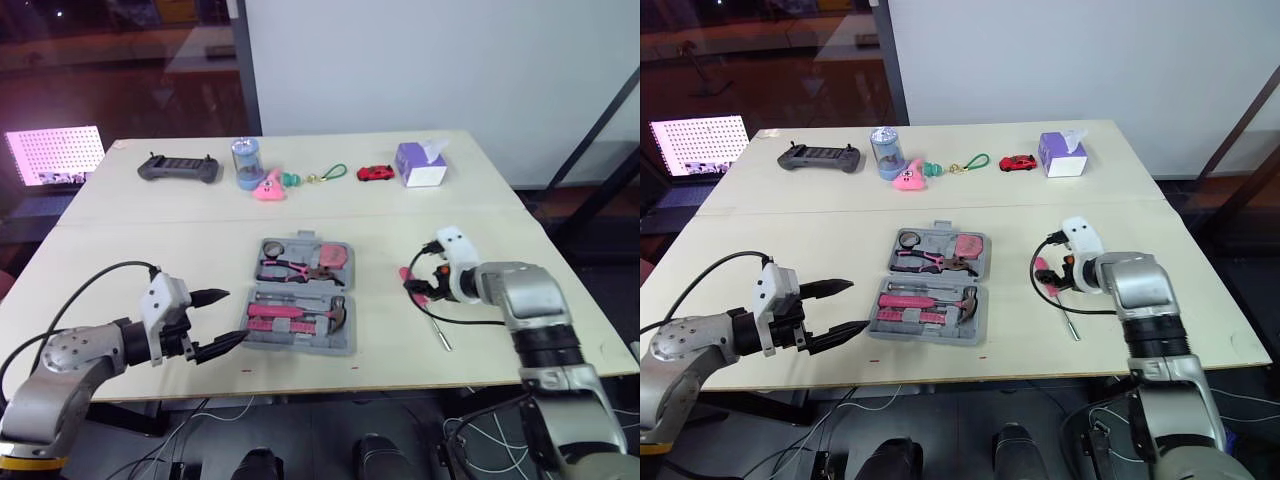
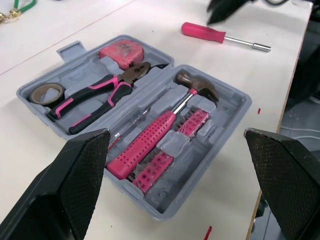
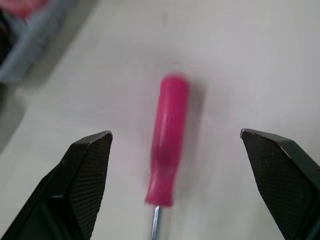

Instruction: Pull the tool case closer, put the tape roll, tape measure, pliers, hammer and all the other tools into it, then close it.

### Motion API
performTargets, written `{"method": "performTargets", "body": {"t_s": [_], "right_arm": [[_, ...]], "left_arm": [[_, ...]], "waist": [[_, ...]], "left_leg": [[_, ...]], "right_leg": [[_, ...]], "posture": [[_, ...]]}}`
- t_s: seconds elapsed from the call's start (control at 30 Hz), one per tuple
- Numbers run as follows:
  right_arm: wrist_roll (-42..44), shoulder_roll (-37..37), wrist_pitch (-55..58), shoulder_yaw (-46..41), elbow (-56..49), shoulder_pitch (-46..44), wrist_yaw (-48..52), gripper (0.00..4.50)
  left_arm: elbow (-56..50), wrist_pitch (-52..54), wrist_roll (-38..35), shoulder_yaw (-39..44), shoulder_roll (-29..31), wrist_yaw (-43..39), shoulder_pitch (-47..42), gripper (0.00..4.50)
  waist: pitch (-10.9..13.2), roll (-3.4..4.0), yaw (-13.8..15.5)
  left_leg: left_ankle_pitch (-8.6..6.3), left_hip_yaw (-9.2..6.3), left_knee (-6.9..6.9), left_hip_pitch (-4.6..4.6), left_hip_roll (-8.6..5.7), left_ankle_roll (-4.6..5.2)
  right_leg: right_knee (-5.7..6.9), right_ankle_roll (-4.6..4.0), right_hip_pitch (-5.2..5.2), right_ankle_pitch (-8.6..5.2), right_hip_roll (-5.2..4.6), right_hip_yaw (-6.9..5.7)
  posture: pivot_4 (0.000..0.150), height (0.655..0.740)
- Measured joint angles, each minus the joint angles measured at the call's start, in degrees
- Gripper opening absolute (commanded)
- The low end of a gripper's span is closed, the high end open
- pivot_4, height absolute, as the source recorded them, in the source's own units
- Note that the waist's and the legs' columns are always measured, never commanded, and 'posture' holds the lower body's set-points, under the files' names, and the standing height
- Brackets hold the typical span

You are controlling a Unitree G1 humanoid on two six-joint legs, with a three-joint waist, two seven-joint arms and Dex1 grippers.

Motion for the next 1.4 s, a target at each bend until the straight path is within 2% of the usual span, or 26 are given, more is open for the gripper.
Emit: {"method": "performTargets", "body": {"t_s": [0.1,0.2,0.43,0.53,0.73,0.77,0.97,1.13,1.23,1.4], "right_arm": [[1.4,-0.5,-4.6,-0.2,-1.4,4.0,-0.1,4.41],[3.9,2.2,-6.1,-2.5,-1.3,7.0,-2.0,4.41],[3.7,3.4,-14.4,-1.7,2.8,10.9,-6.3,4.41],[3.8,4.3,-15.4,-1.3,3.8,11.1,-7.5,3.6],[3.9,5.7,-16.7,-1.0,3.4,12.1,-9.4,0.63],[3.9,5.7,-16.6,-1.0,3.1,12.2,-9.5,0.38],[5.0,4.6,-12.8,-0.3,0.8,10.9,-9.6,0.4],[6.7,-0.4,-5.4,0.4,-3.1,-1.2,-7.7,0.4],[6.7,-4.1,-4.1,5.4,-4.9,-7.4,-3.6,0.4],[4.9,-9.1,-5.3,21.0,-6.9,-14.6,8.6,0.4]], "left_arm": [[0.8,0.0,0.0,-0.7,0.0,-0.4,-0.7,4.5],[1.5,0.0,0.0,-0.8,0.0,-0.6,-2.2,4.5],[2.8,0.0,0.4,-0.8,0.3,-1.7,-2.9,4.5],[2.8,-0.1,0.5,-0.8,0.3,-1.9,-3.5,4.5],[2.8,-0.1,0.6,-0.7,0.8,-2.4,-3.2,4.5],[2.8,-0.1,0.6,-0.6,0.9,-2.5,-3.1,4.5],[2.8,-0.3,0.6,-0.4,1.4,-2.9,-1.7,4.5],[3.0,-0.7,0.6,2.0,1.9,-3.0,0.2,4.5],[3.1,-0.8,0.5,2.9,1.9,-3.0,1.8,4.5],[3.1,-1.8,0.5,5.0,1.9,-3.0,5.0,4.5]], "waist": [[0.0,0.0,-0.1],[0.0,0.02,-0.2],[0.0,0.05,-0.2],[0.0,0.06,-0.2],[0.0,0.06,-0.2],[0.0,0.06,-0.2],[0.1,0.18,-0.2],[0.3,0.53,-0.4],[0.3,0.52,-0.3],[0.4,0.57,-0.3]], "left_leg": [[0.0,0.0,0.01,0.0,0.0,0.0],[0.0,0.0,0.01,0.0,0.0,0.0],[0.0,0.0,0.0,0.01,0.0,0.0],[0.0,0.0,0.0,0.01,0.0,0.0],[0.0,0.0,0.0,0.03,0.0,0.0],[0.0,0.0,0.0,0.03,0.0,0.0],[0.0,0.0,0.01,0.01,0.0,0.0],[0.0,-0.01,-0.06,-0.01,0.01,0.0],[-0.01,-0.04,-0.05,-0.08,0.01,0.01],[-0.01,-0.01,-0.01,-0.14,0.0,0.01]], "right_leg": [[0.0,0.0,0.0,0.0,0.0,0.0],[0.01,0.0,0.0,0.0,0.0,0.01],[0.01,0.0,0.0,0.0,0.01,0.01],[0.01,0.0,0.0,0.0,0.01,0.01],[0.01,0.0,0.01,0.0,0.01,0.01],[0.01,0.0,0.01,0.0,0.01,0.01],[0.01,0.0,0.01,0.0,0.0,0.01],[0.02,-0.01,-0.1,-0.01,0.02,0.02],[-0.03,-0.01,-0.11,-0.01,0.01,-0.01],[-0.06,0.0,-0.14,0.0,-0.02,-0.02]], "posture": [[0.15,0.74],[0.15,0.74],[0.15,0.74],[0.15,0.74],[0.15,0.74],[0.15,0.74],[0.15,0.74],[0.15,0.74],[0.15,0.74],[0.15,0.74]]}}
